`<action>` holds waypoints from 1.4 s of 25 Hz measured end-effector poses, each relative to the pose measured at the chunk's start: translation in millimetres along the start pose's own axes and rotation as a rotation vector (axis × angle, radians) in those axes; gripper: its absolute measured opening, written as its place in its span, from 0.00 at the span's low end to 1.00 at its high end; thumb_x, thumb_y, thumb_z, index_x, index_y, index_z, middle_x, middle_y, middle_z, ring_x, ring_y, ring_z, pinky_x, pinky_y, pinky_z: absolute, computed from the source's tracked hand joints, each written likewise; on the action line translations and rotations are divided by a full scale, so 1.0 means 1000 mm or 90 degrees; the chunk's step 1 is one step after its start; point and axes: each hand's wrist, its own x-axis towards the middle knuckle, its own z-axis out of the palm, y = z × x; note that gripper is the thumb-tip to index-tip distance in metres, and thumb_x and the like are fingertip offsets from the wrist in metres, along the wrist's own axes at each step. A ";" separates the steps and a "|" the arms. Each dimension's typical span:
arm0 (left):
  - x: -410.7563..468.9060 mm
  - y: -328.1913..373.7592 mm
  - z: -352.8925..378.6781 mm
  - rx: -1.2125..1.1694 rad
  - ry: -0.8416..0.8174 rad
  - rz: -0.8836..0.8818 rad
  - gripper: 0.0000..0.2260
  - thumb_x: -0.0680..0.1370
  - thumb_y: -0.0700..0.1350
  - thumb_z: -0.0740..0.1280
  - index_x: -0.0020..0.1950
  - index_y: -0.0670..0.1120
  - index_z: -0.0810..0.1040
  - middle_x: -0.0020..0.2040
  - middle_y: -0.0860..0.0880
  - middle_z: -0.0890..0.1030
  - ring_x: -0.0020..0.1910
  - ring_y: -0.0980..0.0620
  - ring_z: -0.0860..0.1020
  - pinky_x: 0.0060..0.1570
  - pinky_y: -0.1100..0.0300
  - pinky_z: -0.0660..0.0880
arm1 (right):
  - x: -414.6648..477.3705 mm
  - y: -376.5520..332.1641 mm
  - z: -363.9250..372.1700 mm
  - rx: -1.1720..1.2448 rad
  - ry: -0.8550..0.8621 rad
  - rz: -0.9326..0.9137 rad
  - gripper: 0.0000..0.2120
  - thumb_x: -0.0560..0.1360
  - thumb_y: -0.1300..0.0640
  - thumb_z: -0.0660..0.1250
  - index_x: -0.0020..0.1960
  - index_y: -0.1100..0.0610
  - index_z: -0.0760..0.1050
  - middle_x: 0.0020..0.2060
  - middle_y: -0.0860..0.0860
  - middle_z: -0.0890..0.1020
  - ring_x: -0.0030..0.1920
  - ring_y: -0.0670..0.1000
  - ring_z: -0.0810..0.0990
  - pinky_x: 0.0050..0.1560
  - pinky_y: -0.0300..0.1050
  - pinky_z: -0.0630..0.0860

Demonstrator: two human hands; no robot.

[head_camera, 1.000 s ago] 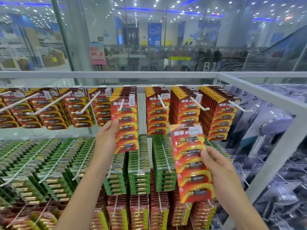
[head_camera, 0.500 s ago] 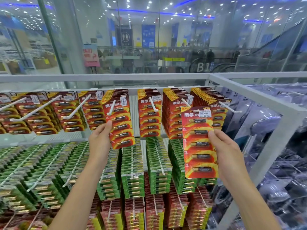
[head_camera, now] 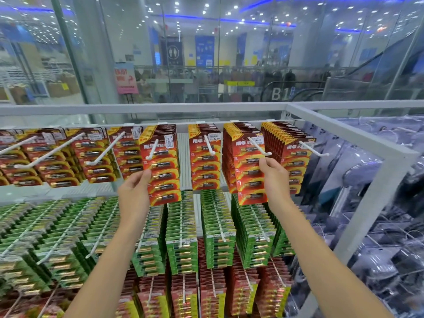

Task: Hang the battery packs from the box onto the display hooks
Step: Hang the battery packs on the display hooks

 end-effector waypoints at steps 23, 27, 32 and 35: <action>-0.270 -0.136 0.109 0.194 -0.458 -0.187 0.12 0.81 0.58 0.65 0.57 0.56 0.85 0.55 0.60 0.86 0.58 0.59 0.83 0.64 0.51 0.77 | -0.207 0.180 -0.261 -0.114 0.246 0.226 0.10 0.83 0.49 0.66 0.58 0.52 0.81 0.52 0.49 0.85 0.51 0.47 0.83 0.48 0.39 0.74; -0.345 -0.189 0.165 0.238 -0.575 -0.250 0.08 0.84 0.53 0.66 0.55 0.54 0.85 0.51 0.58 0.87 0.54 0.58 0.84 0.62 0.50 0.78 | -0.259 0.227 -0.344 -0.143 0.376 0.354 0.12 0.83 0.48 0.65 0.62 0.53 0.79 0.56 0.48 0.83 0.57 0.48 0.81 0.53 0.39 0.73; -0.422 -0.265 0.237 0.406 -0.720 -0.324 0.13 0.84 0.51 0.66 0.65 0.46 0.81 0.59 0.51 0.84 0.59 0.51 0.82 0.64 0.50 0.77 | -0.307 0.250 -0.410 -0.133 0.437 0.466 0.13 0.83 0.48 0.65 0.63 0.53 0.78 0.55 0.49 0.82 0.57 0.50 0.80 0.51 0.45 0.73; -0.445 -0.318 0.273 0.587 -0.751 -0.355 0.09 0.84 0.51 0.67 0.52 0.46 0.82 0.52 0.47 0.84 0.49 0.48 0.81 0.60 0.47 0.78 | -0.322 0.256 -0.429 -0.137 0.443 0.499 0.11 0.83 0.48 0.66 0.61 0.52 0.78 0.54 0.48 0.82 0.54 0.47 0.80 0.52 0.45 0.72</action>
